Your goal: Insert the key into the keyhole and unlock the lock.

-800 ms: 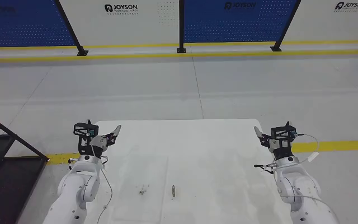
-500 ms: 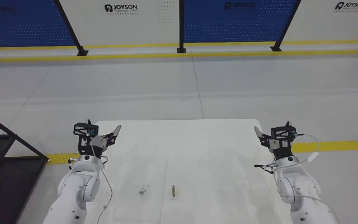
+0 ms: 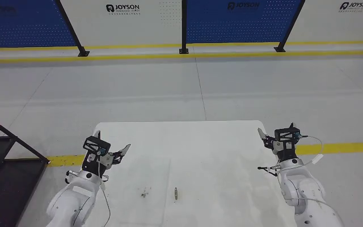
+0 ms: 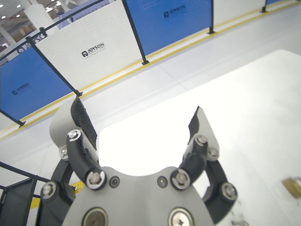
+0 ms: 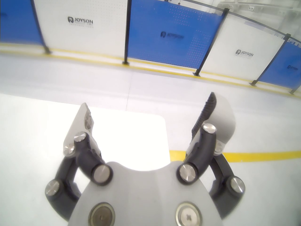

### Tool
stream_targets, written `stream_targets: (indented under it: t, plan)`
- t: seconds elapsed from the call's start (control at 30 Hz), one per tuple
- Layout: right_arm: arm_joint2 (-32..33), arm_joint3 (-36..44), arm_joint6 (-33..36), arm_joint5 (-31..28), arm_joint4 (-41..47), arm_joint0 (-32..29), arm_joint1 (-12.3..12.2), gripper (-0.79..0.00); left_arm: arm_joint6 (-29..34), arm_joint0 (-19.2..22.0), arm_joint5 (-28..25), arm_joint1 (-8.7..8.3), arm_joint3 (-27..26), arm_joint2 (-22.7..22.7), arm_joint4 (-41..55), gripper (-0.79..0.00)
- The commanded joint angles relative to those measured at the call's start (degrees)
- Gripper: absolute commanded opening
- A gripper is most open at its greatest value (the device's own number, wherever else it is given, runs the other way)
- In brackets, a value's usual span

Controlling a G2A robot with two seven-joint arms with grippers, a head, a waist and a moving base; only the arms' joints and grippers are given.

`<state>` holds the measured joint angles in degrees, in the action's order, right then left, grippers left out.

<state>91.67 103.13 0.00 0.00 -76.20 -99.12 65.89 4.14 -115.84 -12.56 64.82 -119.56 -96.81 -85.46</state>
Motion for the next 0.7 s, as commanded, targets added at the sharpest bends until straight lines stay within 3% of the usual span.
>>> stream_targets:
  t: [0.0, 0.1, 0.2, 0.43, 0.67]
  plan:
    - [0.0, 0.0, 0.0, 0.0, 0.0, 0.0, 0.0, 0.000, 0.8, -7.2, -3.3, -0.10, -4.2, -1.1, 0.0, 0.000]
    - [0.0, 0.0, 0.0, 0.0, 0.0, 0.0, 0.0, 0.000, 2.8, -14.7, -6.7, 0.04, -6.7, -1.2, 4.9, 0.000]
    - [0.0, 0.0, 0.0, 0.0, 0.0, 0.0, 0.0, 0.000, 6.3, -18.8, -7.0, 0.00, -8.3, -0.5, 1.5, 0.000]
    - [0.0, 0.0, 0.0, 0.0, 0.0, 0.0, 0.0, 0.000, 15.4, -18.6, -2.3, 0.51, -5.3, 7.2, -3.3, 0.000]
    - [0.0, 0.0, 0.0, 0.0, 0.0, 0.0, 0.0, 0.000, 20.9, -12.6, 2.1, 0.99, -0.2, 13.7, -8.7, -0.031]
